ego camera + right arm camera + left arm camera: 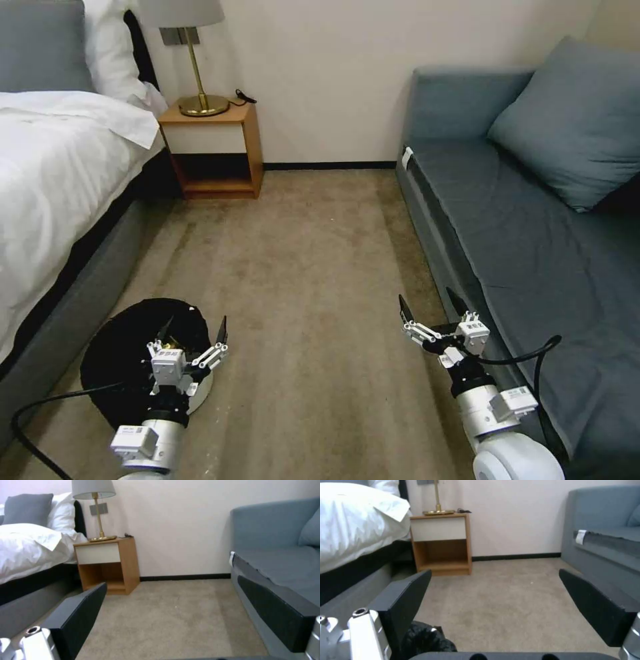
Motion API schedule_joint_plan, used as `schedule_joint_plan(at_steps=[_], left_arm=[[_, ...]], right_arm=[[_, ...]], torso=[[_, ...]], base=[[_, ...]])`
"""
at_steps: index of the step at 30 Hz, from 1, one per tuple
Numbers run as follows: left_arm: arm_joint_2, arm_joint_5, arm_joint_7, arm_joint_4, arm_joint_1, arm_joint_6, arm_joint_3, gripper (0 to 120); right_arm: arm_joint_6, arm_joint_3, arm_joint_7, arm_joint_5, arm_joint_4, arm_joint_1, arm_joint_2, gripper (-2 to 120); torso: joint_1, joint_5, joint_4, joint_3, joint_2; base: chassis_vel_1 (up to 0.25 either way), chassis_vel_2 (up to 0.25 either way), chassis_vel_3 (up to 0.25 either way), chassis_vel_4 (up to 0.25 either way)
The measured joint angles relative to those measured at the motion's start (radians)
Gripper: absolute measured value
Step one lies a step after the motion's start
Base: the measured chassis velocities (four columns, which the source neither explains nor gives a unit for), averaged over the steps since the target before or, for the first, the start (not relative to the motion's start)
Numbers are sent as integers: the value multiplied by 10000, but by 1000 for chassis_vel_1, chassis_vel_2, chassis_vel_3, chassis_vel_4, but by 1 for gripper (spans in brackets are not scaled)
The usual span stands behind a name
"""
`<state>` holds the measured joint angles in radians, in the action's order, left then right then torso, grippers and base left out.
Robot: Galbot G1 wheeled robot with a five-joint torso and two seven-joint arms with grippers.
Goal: Pick up the trash bin, then pick up the garbage on the floor and place it into the trash bin.
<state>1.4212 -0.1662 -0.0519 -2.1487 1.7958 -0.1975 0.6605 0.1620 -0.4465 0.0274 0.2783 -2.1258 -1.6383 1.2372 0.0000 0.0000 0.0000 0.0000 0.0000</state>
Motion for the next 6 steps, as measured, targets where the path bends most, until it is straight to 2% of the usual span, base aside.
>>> schedule_joint_plan(at_steps=[6], left_arm=[[-1, -4, 0, 0, -1, 7, 6, 96]], right_arm=[[0, 0, 0, 0, 0, 0, 0, 100]], torso=[[0, 0, 0, 0, 0]], base=[[0, 0, 0, 0]])
